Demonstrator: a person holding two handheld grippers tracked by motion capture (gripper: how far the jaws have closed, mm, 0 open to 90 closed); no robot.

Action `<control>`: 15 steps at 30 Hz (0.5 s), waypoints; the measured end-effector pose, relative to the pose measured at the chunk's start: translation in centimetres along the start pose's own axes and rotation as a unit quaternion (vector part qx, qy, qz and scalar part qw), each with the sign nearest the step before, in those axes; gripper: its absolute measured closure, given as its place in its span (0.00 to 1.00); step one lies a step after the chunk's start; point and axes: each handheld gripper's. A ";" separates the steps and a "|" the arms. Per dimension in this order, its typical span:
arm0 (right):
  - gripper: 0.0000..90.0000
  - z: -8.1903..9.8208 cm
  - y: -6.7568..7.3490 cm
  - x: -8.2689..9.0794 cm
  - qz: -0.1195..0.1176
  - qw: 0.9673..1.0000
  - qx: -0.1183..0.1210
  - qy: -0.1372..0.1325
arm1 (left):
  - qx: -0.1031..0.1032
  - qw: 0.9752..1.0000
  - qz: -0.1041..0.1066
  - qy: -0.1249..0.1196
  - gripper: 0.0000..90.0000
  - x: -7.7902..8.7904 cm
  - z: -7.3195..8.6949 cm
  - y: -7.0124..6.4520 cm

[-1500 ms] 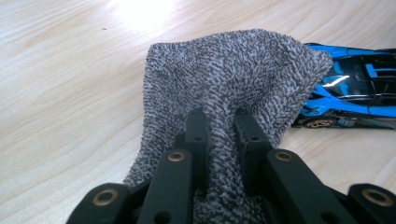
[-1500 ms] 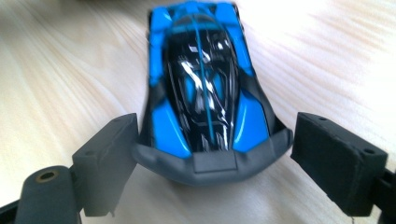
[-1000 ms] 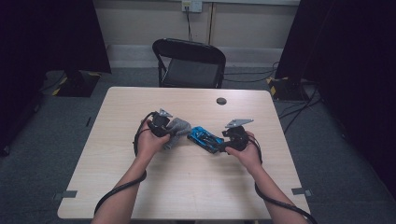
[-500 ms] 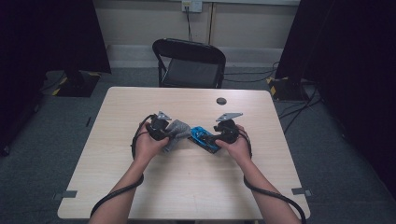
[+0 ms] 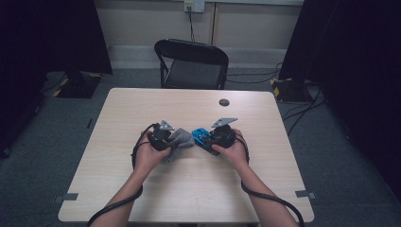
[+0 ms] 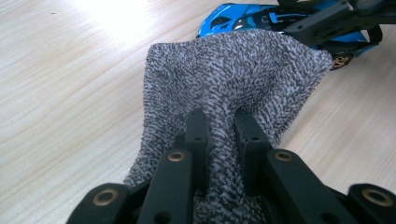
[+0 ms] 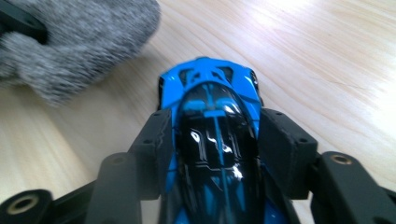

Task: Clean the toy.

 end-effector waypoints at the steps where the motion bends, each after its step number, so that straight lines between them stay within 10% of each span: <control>1: 0.54 0.0 0.0 0.0 -0.003 1.000 0.001 -0.001 | -0.003 1.000 -0.002 -0.002 0.87 0.0 0.1 -0.1; 15: 0.56 0.1 -0.2 0.0 -0.006 1.000 -0.006 -0.001 | -0.046 0.997 0.061 -0.009 0.87 0.7 -0.1 -5.1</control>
Point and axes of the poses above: each handheld gripper's, and its own axes: x roughly backward along the jaws, z roughly out of its underside, y roughly to its left, and after that the axes turned 13 degrees about -z, right-handed
